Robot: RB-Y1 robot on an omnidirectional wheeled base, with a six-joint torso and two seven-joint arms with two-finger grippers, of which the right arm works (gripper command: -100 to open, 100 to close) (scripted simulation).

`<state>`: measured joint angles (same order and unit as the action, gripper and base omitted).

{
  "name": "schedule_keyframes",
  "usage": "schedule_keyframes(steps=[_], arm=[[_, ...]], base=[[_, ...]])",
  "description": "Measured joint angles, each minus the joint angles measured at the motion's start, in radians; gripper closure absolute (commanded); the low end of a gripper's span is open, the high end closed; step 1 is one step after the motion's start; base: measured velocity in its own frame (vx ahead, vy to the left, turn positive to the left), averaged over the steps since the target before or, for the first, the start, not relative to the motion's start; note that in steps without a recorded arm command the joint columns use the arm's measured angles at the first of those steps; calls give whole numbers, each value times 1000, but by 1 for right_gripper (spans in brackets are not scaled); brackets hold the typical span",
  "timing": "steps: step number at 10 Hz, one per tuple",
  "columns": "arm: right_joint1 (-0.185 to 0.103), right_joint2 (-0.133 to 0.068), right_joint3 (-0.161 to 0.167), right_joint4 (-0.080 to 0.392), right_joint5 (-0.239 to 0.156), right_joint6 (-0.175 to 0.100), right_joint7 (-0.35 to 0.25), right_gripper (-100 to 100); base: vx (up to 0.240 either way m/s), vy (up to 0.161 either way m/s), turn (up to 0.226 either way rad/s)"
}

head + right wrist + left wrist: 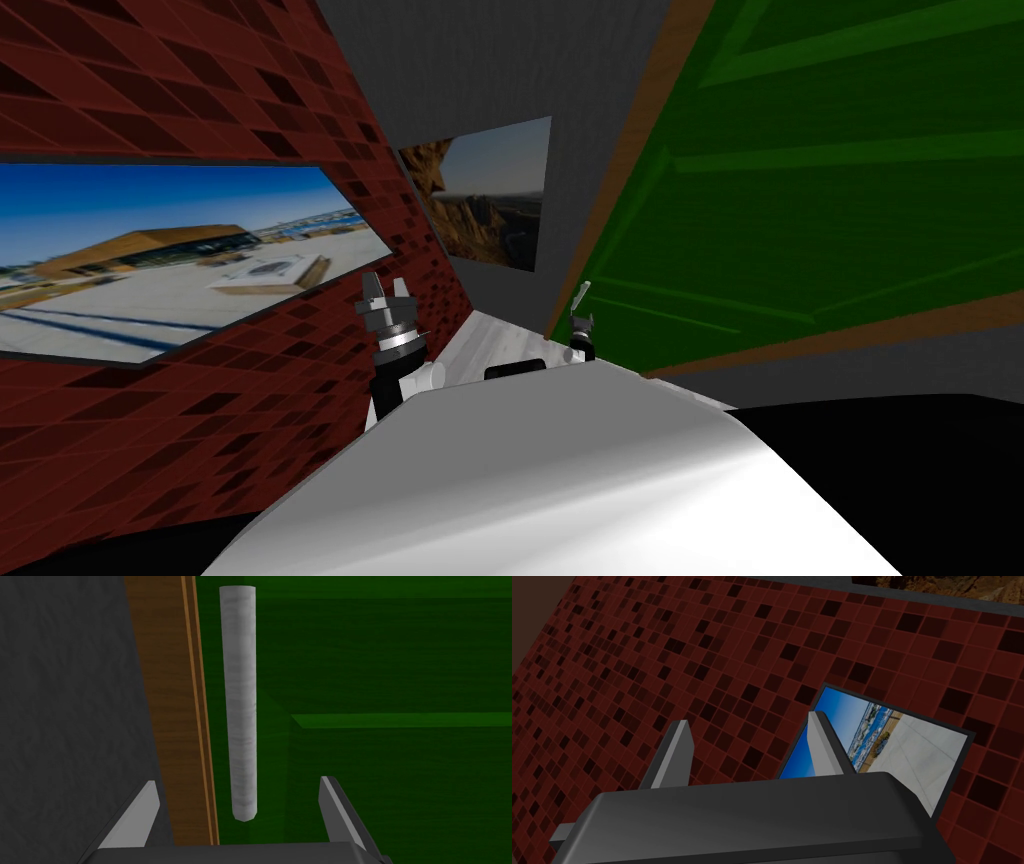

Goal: Pull the door open

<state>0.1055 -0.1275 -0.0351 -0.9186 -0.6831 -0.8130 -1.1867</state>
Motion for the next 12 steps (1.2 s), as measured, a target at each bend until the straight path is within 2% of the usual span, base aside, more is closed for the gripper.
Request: schedule_keyframes(steps=[1,4,5,9,11,12], arm=[[-2,-13,2,24,1,-11,-22,-100],[14,-55,2,37,-1,-16,-72,-100],[13,-75,3,58,-1,-24,-97,-100],[28,-144,0,92,-6,-31,-177,-100],[60,-163,0,76,-9,-23,-200,-100],[64,-164,-1,77,-9,-22,-203,100]], base=[[157,12,10],[107,-5,29],[122,-9,26],[160,-5,27],[80,35,-25],[-19,8,37]])
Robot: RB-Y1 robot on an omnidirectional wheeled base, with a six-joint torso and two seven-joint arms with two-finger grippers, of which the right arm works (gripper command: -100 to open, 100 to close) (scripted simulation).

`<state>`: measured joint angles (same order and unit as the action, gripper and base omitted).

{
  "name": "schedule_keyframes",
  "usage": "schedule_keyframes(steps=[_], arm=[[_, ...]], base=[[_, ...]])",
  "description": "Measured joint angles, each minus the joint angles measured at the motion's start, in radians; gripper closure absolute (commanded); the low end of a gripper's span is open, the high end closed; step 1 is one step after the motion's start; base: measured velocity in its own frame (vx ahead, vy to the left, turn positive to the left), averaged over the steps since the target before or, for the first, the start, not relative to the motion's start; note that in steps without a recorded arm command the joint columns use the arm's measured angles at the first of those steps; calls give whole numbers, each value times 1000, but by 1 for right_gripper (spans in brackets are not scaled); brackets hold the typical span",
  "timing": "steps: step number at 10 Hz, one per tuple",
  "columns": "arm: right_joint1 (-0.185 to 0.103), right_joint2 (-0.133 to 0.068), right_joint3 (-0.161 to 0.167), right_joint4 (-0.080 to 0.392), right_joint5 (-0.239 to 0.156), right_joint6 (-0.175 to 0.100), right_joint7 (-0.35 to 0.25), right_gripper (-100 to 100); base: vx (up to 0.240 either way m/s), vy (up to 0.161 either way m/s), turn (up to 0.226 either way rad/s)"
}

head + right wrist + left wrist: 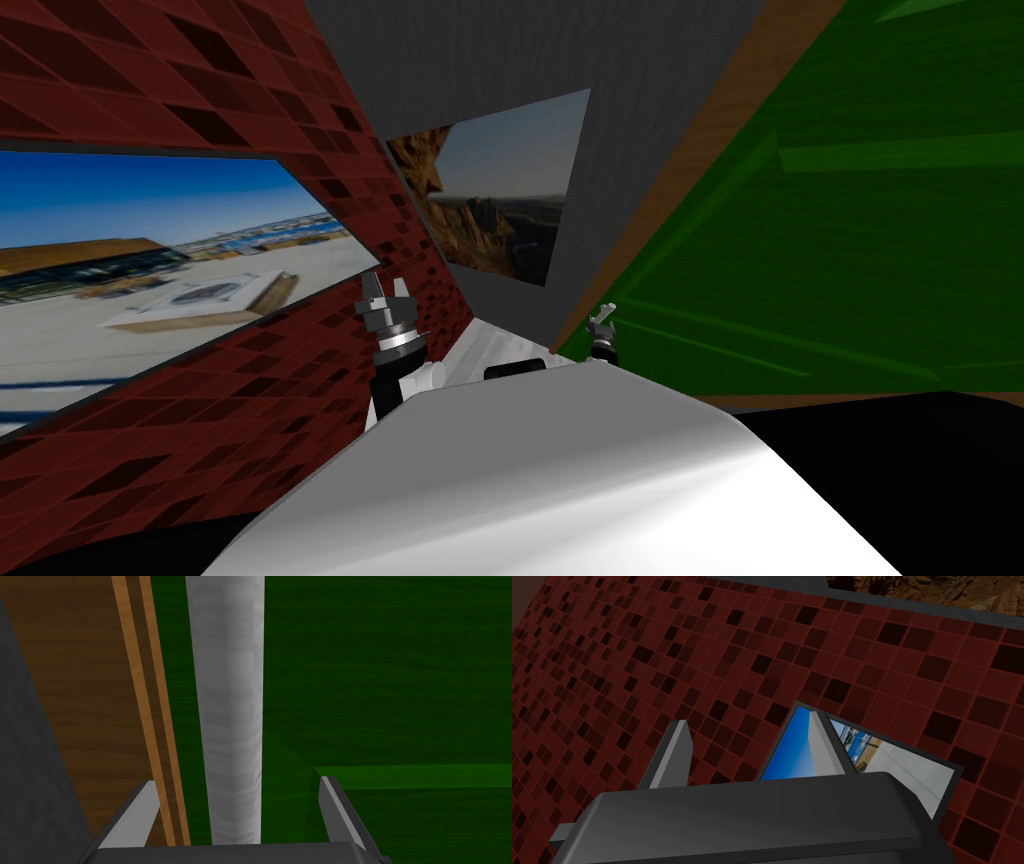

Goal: Pull the door open

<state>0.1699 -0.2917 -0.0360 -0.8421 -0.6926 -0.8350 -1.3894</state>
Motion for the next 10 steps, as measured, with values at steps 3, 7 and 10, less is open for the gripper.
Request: schedule_keyframes(steps=[3,7,10], arm=[[-3,2,1,-1,1,-3,2,100],[-5,-2,7,-5,4,-5,-2,100],[11,-9,42,-33,23,-7,-21,100]], base=[[-11,-10,0],[-79,0,27],[-232,-8,76]])
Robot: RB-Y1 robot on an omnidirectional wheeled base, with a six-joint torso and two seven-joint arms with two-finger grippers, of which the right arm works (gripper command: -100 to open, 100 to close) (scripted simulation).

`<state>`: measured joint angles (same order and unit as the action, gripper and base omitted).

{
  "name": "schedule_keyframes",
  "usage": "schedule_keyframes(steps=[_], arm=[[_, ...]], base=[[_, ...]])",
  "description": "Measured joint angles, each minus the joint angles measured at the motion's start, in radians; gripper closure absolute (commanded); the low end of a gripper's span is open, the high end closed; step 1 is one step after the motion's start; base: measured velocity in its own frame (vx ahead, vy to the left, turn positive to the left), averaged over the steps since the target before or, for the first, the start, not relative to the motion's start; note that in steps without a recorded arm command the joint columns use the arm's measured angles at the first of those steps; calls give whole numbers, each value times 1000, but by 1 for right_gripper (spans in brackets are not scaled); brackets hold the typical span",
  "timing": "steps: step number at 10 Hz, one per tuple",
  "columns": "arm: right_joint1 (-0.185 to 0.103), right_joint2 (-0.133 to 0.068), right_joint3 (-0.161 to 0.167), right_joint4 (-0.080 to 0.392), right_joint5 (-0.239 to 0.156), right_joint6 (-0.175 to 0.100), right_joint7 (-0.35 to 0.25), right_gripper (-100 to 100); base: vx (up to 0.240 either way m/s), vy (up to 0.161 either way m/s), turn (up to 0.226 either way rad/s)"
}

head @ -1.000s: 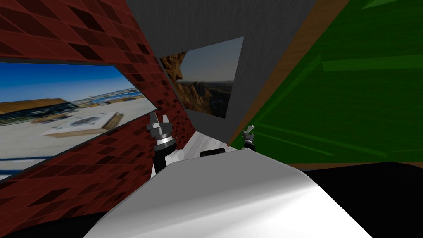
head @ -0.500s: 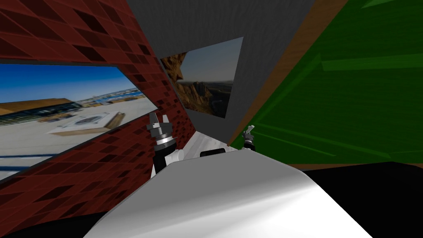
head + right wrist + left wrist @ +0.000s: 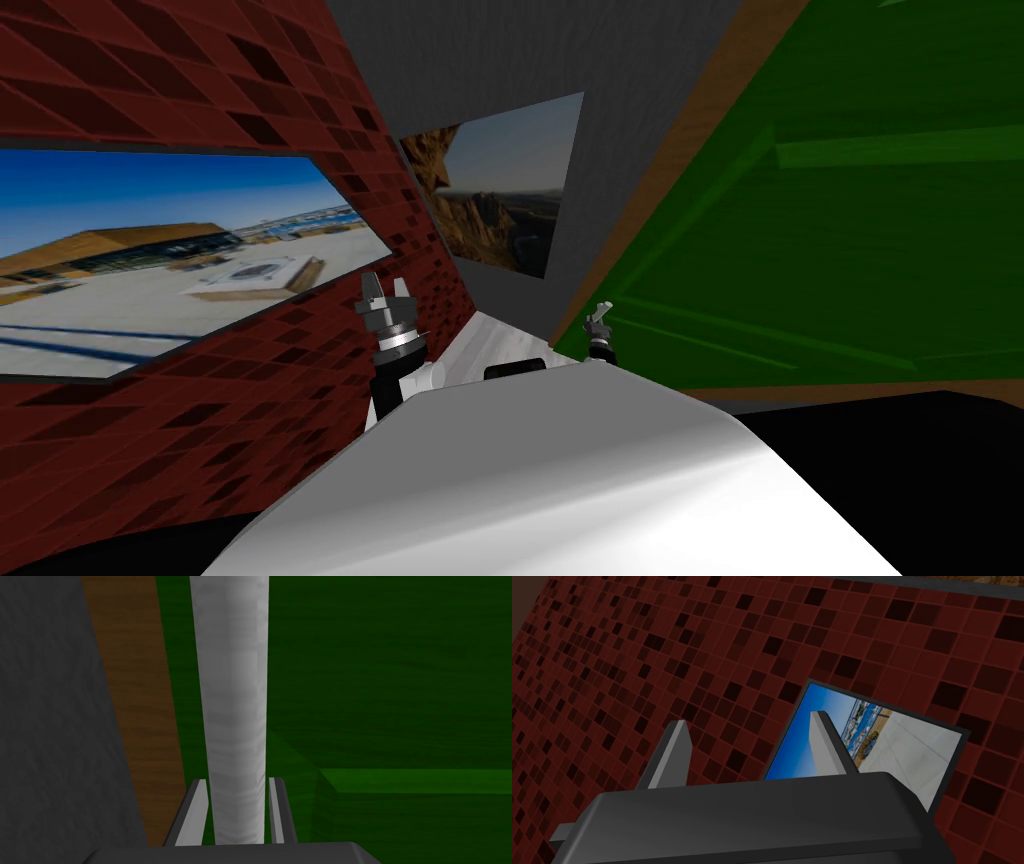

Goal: Pull the door open

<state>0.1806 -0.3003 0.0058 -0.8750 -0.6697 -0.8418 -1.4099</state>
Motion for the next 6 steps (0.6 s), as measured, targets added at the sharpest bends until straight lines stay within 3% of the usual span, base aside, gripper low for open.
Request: schedule_keyframes(steps=[3,6], arm=[[12,-17,46,-18,23,0,-33,100],[23,-26,73,-28,36,3,-49,100]], base=[[-253,24,73],[-164,-10,49]])
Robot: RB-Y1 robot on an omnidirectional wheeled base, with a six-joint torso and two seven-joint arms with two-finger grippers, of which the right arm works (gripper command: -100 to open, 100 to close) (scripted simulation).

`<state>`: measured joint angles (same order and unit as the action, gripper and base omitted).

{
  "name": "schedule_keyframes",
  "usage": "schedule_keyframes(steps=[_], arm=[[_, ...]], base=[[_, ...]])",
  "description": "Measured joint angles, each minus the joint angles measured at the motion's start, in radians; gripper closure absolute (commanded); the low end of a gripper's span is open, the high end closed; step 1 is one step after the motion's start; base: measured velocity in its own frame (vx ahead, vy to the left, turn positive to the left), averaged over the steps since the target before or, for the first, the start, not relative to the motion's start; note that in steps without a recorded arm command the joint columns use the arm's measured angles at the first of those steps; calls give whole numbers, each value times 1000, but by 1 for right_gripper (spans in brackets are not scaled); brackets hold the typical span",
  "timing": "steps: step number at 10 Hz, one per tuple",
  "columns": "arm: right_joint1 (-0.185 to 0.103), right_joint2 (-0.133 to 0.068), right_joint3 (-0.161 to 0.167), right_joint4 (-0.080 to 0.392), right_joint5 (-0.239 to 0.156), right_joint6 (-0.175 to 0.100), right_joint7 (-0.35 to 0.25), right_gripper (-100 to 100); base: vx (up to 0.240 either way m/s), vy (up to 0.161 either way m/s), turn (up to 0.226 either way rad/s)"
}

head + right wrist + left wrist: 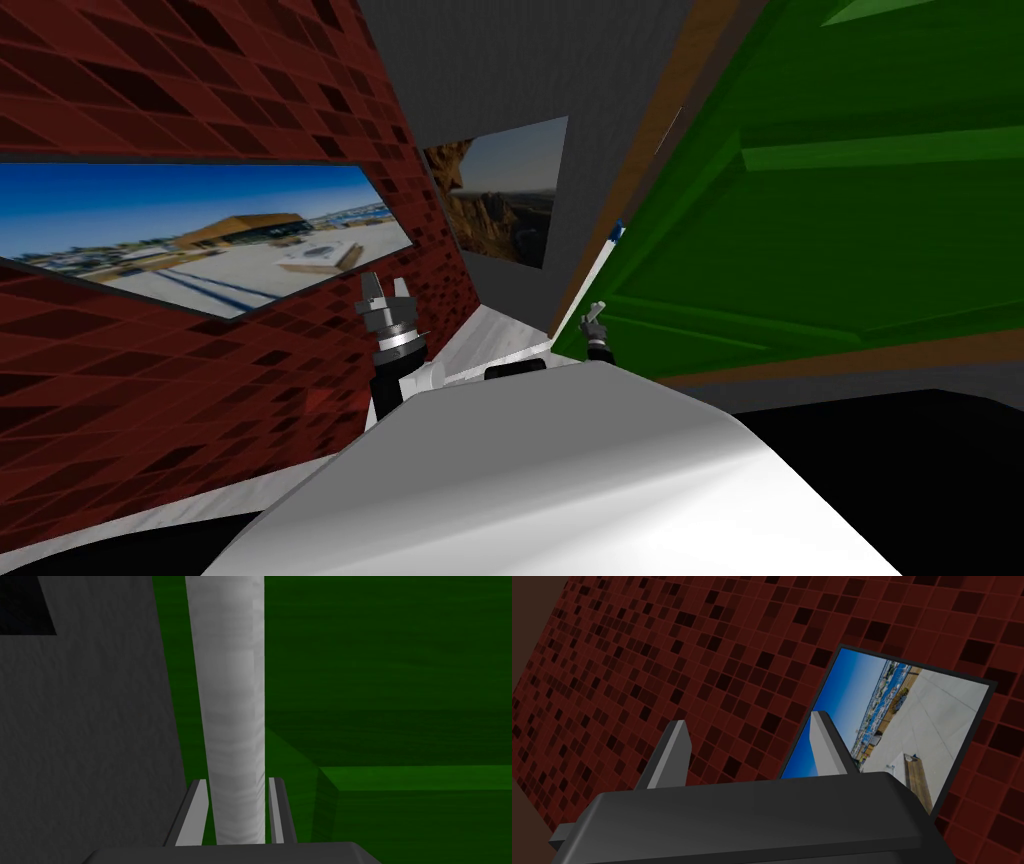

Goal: Pull the door open

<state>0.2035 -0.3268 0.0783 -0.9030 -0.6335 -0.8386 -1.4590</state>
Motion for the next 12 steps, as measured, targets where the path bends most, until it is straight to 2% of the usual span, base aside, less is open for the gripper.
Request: schedule_keyframes(steps=[4,6,8,12], arm=[[19,-23,54,-29,30,-16,-33,100],[24,-31,82,-28,46,-26,-51,100],[39,-38,94,-42,52,-24,-58,100],[61,-70,137,-50,82,-60,-102,100]], base=[[-228,-19,68],[-212,4,55],[-109,-13,41],[-236,-39,114]])
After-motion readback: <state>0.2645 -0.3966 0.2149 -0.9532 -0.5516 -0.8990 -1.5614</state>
